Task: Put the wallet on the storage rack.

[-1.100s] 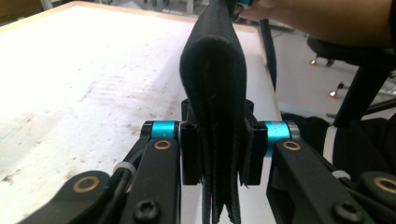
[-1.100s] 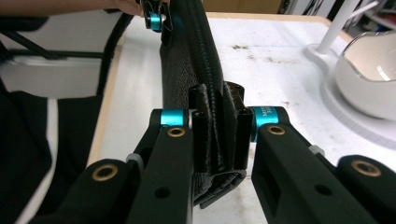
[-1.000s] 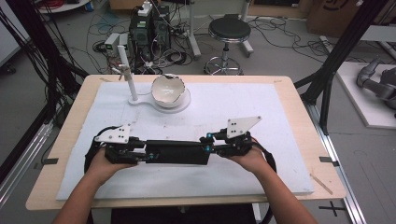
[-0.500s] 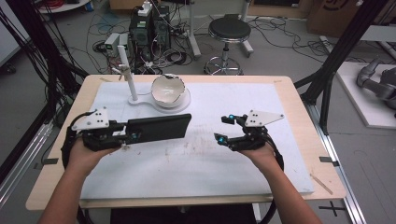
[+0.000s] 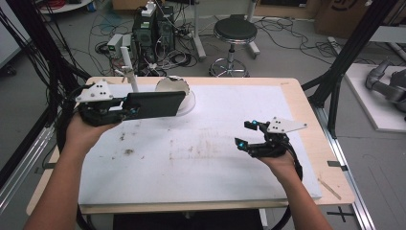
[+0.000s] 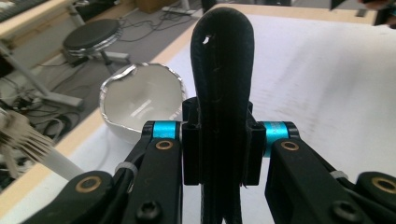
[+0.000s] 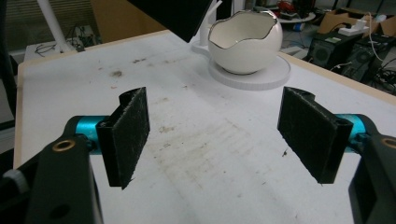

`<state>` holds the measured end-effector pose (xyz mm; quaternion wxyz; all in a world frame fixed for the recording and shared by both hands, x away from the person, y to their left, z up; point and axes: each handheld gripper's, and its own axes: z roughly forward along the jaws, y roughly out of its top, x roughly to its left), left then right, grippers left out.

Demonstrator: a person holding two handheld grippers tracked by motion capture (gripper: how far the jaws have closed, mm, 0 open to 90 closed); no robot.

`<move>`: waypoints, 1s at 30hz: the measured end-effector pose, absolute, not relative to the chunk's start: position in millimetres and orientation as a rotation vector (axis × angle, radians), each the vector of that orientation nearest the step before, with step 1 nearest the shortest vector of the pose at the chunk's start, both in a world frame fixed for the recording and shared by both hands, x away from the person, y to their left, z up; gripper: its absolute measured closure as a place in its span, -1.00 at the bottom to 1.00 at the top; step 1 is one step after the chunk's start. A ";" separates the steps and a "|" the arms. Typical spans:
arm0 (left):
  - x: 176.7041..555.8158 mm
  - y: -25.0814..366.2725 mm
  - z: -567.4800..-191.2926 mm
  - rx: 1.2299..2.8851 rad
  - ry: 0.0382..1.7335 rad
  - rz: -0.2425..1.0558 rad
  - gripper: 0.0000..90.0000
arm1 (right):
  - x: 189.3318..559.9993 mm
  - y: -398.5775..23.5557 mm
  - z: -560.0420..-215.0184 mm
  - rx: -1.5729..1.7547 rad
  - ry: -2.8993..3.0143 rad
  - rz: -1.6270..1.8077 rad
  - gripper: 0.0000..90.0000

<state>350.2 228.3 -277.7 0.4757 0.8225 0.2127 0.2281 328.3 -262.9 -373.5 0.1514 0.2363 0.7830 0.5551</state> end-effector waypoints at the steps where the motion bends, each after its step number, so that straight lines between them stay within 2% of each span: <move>1: 353.7 226.8 -274.6 2.011 0.519 0.561 0.67 | 328.9 -263.6 -373.1 0.685 2.243 1.599 -0.44; 17: 420.3 213.5 -225.3 2.200 0.594 0.618 0.67 | 332.7 -264.3 -378.5 0.718 2.259 1.591 -0.45; 30: 460.7 178.9 -244.8 2.385 0.607 0.536 0.67 | 335.7 -268.4 -381.8 0.736 2.263 1.596 -0.45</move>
